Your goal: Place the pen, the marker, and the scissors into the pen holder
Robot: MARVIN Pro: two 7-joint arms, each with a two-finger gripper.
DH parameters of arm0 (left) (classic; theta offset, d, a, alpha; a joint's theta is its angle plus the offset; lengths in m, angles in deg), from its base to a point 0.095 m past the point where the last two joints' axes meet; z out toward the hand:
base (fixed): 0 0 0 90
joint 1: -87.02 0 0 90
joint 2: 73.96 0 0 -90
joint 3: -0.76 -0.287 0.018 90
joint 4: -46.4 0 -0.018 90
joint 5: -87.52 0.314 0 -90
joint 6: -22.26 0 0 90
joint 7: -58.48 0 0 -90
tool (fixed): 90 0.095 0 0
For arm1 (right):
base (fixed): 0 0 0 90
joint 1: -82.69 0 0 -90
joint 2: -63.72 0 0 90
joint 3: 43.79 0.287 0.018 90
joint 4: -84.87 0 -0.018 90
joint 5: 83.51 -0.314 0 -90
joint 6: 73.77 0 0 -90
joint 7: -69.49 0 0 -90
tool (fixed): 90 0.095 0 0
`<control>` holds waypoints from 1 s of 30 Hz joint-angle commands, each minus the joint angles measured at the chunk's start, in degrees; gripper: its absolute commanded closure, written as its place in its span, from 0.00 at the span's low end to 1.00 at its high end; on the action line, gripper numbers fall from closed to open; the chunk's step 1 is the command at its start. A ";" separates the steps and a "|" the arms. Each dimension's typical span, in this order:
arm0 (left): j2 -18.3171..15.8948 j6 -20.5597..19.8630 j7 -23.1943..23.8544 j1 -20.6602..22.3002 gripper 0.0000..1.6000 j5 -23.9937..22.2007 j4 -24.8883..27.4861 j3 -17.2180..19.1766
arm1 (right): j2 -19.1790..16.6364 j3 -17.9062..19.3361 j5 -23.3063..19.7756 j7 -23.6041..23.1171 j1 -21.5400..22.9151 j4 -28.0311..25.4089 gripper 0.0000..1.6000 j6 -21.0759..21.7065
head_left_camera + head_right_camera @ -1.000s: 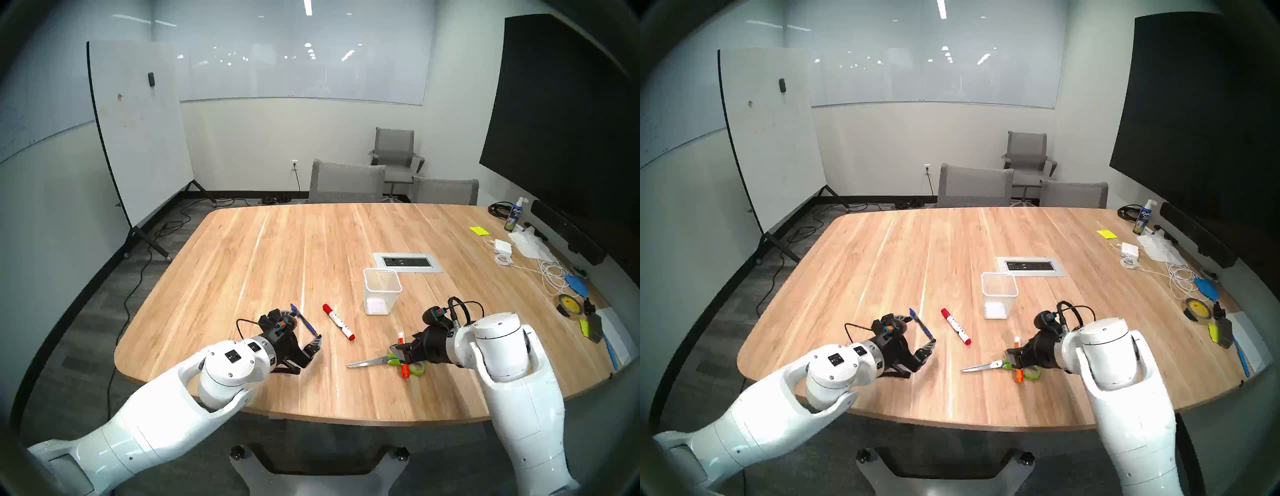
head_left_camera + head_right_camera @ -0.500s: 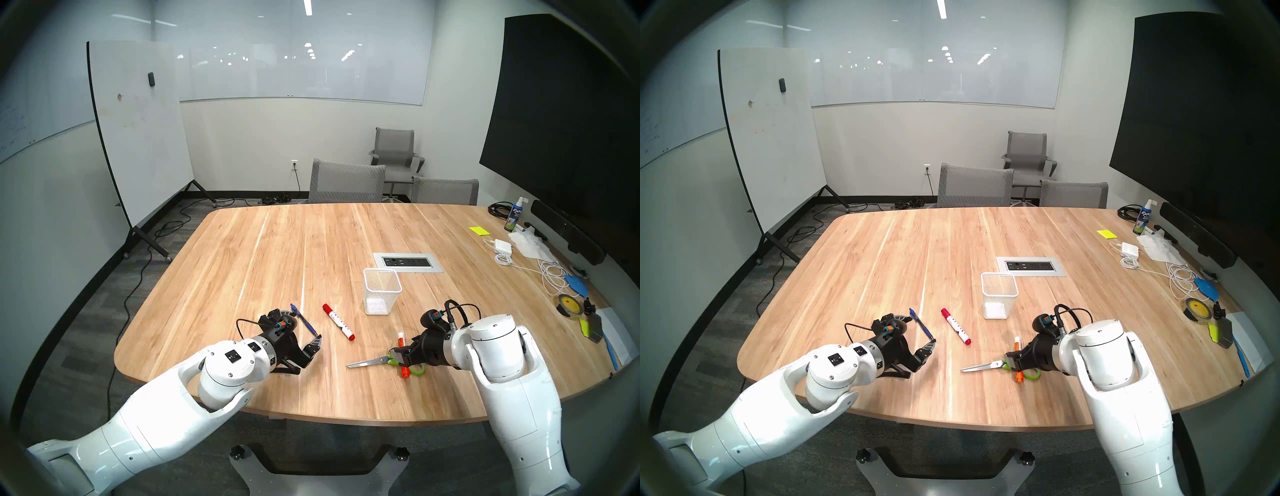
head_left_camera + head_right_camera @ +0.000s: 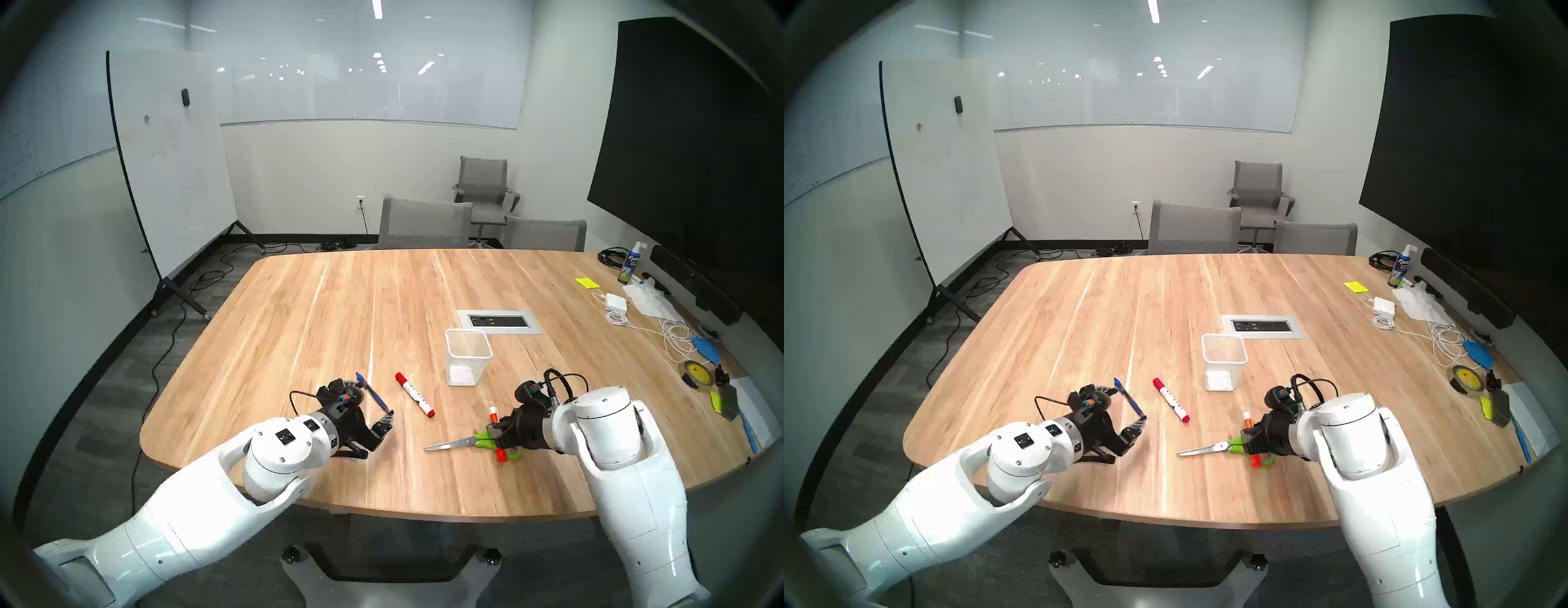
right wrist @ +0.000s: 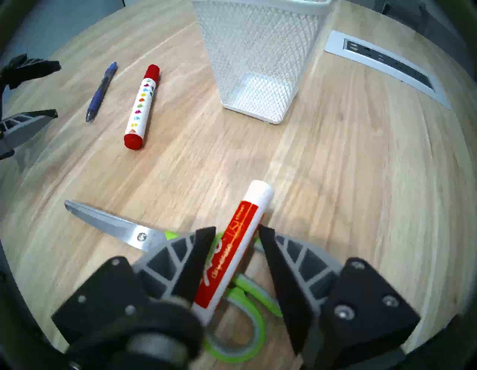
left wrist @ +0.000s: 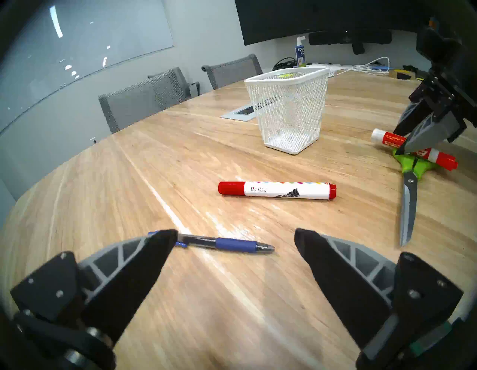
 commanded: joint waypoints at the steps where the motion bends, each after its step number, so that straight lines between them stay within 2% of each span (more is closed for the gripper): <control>1: -0.02 0.07 -0.01 0.11 0.00 -0.07 0.94 0.19 | -0.06 0.19 -0.26 -0.31 0.33 -0.67 0.43 0.07; 18: -0.02 0.07 -0.01 0.11 0.00 -0.07 0.94 0.19 | -0.42 0.20 -0.27 -0.89 0.02 -0.27 0.57 -0.72; 19: -0.02 0.07 -0.01 0.11 0.00 -0.07 0.94 0.19 | -0.41 0.24 -0.27 -0.90 -0.02 -0.26 0.62 -0.85; 21: -0.02 0.07 -0.01 0.11 0.00 -0.07 0.94 0.19 | -0.38 0.32 -0.29 -0.90 -0.06 -0.25 0.65 -1.11; 22: -0.02 0.07 -0.01 0.11 0.00 -0.07 0.94 0.19 | -0.33 0.55 -0.41 -0.95 -0.06 -0.30 0.70 -1.32; 24: -0.02 0.07 -0.01 0.11 0.00 -0.07 0.93 0.19 | -0.34 1.02 -0.77 -1.30 0.01 -0.50 0.80 -1.41; 26: -0.02 0.07 -0.01 0.12 0.00 -0.07 0.93 0.18 | -0.47 1.47 -1.13 -1.76 0.12 -0.75 0.98 -1.49; 30: -0.01 0.08 0.00 0.12 0.00 -0.06 0.92 0.18 | -0.63 2.32 -1.77 -2.71 0.50 -1.19 1.00 -1.14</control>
